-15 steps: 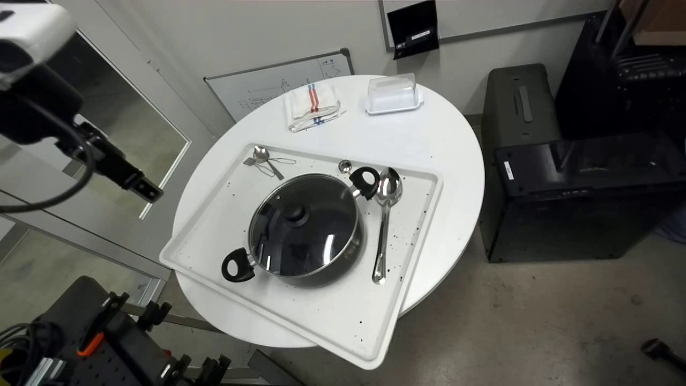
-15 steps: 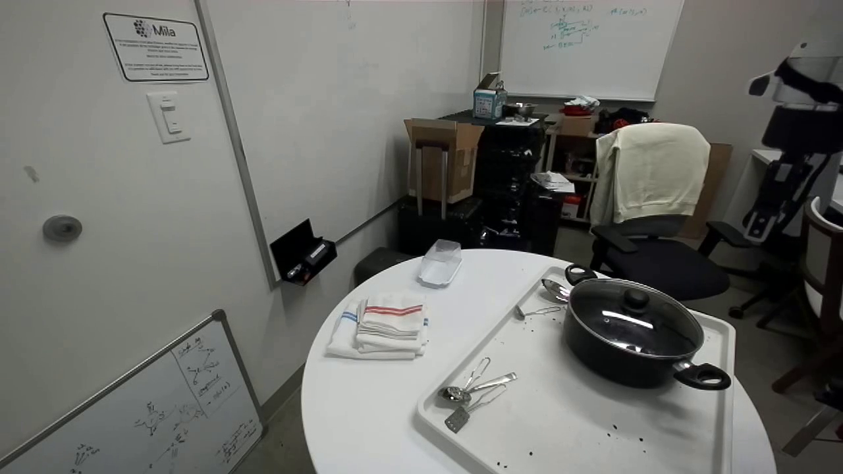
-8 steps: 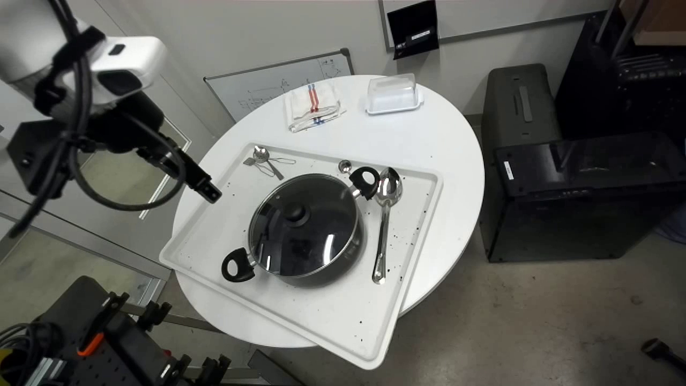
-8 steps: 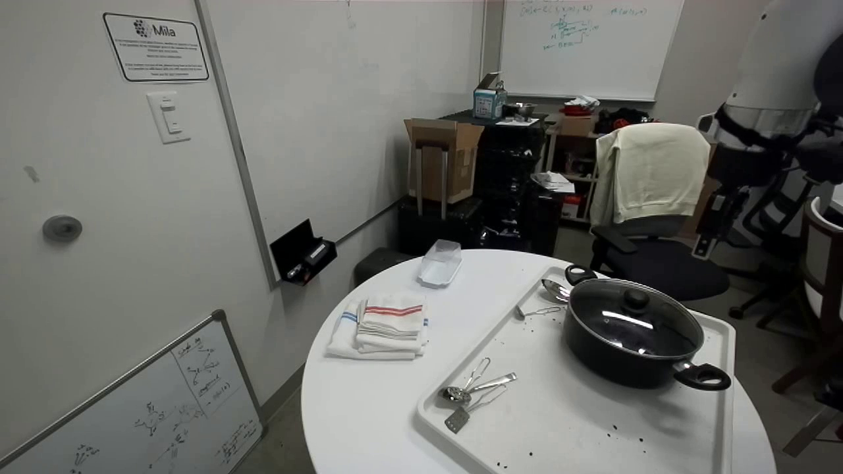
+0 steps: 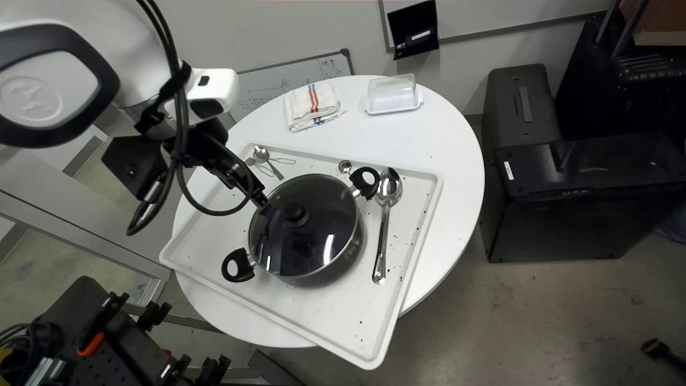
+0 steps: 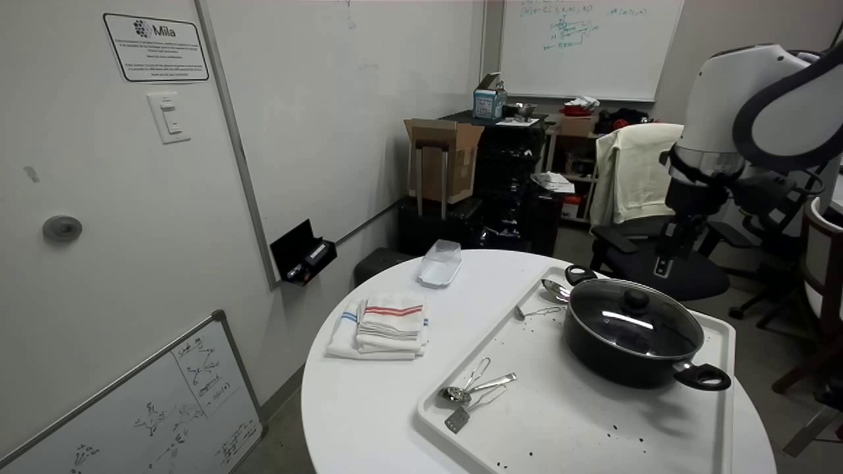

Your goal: Remove the glass lid from the black pot.

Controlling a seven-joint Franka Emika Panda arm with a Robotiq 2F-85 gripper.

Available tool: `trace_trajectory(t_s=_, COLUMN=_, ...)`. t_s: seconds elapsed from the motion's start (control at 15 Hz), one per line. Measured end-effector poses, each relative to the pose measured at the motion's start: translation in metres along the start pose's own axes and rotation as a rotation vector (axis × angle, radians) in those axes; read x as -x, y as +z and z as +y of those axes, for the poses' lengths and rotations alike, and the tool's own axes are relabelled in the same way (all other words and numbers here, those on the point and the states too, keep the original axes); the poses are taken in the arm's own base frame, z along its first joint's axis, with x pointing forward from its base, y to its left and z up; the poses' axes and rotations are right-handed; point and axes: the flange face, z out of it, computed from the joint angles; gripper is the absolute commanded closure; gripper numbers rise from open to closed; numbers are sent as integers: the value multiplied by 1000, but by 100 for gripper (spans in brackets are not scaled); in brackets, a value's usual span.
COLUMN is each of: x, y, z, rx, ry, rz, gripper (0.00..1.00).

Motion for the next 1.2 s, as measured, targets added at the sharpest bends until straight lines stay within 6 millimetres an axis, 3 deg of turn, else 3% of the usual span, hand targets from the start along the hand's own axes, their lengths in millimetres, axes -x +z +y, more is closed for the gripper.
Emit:
trace_trajectory(t_s=0.33, x=-21, y=33, z=13, rx=15, ry=27, rz=-11, gripper=0)
trace_trajectory(t_s=0.67, x=-28, y=61, z=18, rx=25, ry=33, rz=-30, gripper=0)
trace_trajectory(t_s=1.2, x=-33, y=85, z=17, rx=29, ry=27, rz=-20, gripper=0)
